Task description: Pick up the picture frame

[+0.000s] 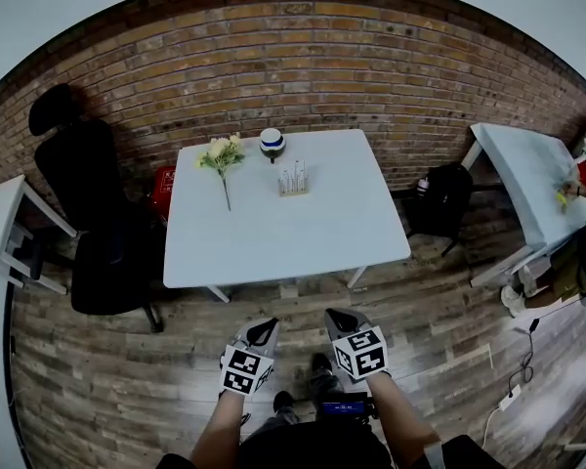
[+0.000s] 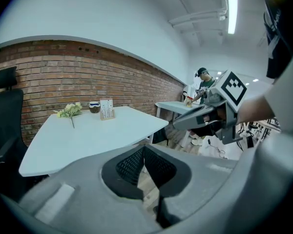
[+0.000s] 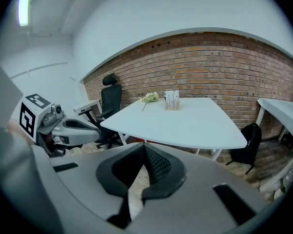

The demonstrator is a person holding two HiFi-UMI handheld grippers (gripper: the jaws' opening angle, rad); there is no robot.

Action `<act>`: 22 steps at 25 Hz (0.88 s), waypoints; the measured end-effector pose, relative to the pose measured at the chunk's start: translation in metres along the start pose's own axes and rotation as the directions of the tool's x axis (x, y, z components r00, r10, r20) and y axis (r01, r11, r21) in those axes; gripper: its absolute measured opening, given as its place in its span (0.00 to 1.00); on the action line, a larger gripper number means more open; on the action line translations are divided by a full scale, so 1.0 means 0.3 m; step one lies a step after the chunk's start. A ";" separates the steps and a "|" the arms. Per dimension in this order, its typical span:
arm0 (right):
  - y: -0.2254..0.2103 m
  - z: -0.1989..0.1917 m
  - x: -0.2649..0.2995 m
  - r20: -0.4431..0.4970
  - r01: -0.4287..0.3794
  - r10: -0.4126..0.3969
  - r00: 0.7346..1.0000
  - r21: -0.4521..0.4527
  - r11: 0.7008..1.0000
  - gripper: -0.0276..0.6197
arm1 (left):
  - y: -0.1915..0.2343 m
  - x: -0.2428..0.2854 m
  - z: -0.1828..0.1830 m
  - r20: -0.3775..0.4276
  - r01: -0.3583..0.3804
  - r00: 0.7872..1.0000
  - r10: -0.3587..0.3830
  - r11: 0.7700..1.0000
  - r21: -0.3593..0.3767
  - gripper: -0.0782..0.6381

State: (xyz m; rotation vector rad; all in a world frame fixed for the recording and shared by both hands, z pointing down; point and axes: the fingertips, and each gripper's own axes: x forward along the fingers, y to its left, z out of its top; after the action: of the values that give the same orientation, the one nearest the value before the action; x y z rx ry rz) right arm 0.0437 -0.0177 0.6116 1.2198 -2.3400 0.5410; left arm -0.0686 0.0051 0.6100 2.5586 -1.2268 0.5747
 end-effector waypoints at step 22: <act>-0.392 0.223 0.223 -0.027 -0.123 0.122 0.992 -0.046 0.991 0.06 | 0.144 0.355 0.219 -0.033 -0.151 0.988 0.150 0.988 -0.023 0.13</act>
State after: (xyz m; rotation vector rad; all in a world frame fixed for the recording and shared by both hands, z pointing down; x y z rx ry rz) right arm 0.0942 -0.1599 0.6091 1.0479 -2.4053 0.5347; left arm -0.0259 -0.1200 0.6014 2.4414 -1.4156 0.6235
